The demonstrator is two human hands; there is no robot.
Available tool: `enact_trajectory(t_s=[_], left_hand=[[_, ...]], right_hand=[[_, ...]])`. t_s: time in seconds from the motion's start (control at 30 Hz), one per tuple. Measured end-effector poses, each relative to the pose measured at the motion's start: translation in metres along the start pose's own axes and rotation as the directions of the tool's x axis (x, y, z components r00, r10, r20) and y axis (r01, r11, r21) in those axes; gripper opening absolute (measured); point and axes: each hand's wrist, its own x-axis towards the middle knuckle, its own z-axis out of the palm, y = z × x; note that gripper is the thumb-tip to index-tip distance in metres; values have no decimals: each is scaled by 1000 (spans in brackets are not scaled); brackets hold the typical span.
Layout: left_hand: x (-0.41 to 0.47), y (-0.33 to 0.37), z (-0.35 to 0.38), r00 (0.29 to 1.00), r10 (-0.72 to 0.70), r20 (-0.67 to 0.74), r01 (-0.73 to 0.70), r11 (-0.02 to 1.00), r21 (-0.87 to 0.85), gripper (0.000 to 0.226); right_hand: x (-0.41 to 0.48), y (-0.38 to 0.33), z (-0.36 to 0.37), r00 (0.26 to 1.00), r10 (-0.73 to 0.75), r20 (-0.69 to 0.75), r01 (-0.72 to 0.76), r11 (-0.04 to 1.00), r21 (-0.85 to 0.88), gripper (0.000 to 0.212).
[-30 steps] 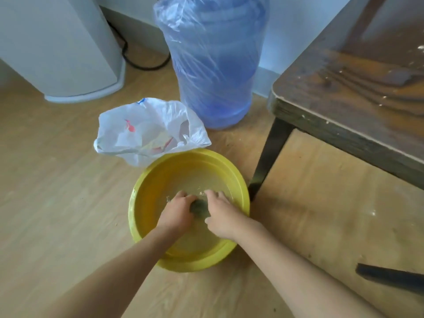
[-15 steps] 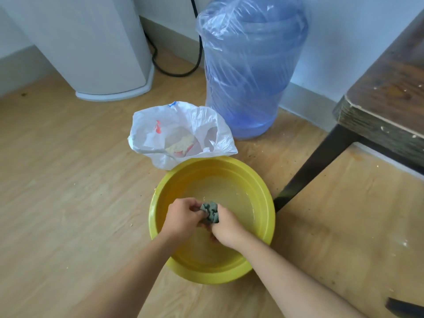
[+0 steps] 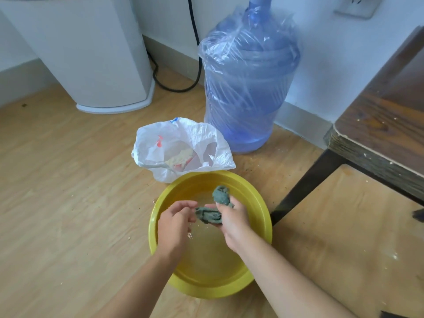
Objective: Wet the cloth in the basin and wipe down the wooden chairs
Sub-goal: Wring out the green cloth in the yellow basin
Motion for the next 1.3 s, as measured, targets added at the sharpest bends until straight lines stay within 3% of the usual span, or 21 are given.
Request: enact_trajectory(t_s=[0.1,0.2,0.23,0.27,0.33,0.4,0.47,0.57,0.7,0.93,1.1,1.3], left_hand=[[5,6,2,999,-46,8,47,998,-38,31],[7,12,11,978,-194,75,198,979,-50,30],[8,13,14,952,-293,87,299,951,-75,32],[7,15,16,910,-398,120,411,903,-125,35],[2,18,20,802,-544,247,595,767,-240,45],[-3,19,23,737,-584,340,673,680,-292,51],[-6,18,25,729,-591,346,682,670,-292,52],[-8,15,25,735,-605,307,676,692,-253,43],[-6,13,24,746,-612,262,665,707,-241,42],[-2,22,32,765,-563,313,641,710,-290,45],[-7,22,36,767,-551,330,632,737,-237,36],[-6,26,34,758,-561,334,633,757,-164,38]], right_hand=[[-2,-11,0,998,17,57,-17,1000,9,42],[-9,-17,1,975,147,167,-174,971,162,26],[-9,-17,1,966,185,179,-218,958,187,14],[-10,-19,3,961,207,181,-242,950,196,20],[-7,-20,5,969,212,122,-225,969,101,54],[-3,-18,7,985,170,16,-170,984,-48,57],[-5,-15,7,993,114,-3,-113,985,-127,43],[-7,-13,8,995,77,64,-73,995,-62,18],[-9,-14,5,995,79,68,-78,997,-12,24],[-4,-22,3,985,154,-78,-152,988,33,47],[-4,-21,3,983,124,-139,-127,992,-16,29],[-9,-29,-2,991,106,-81,-117,982,-150,34]])
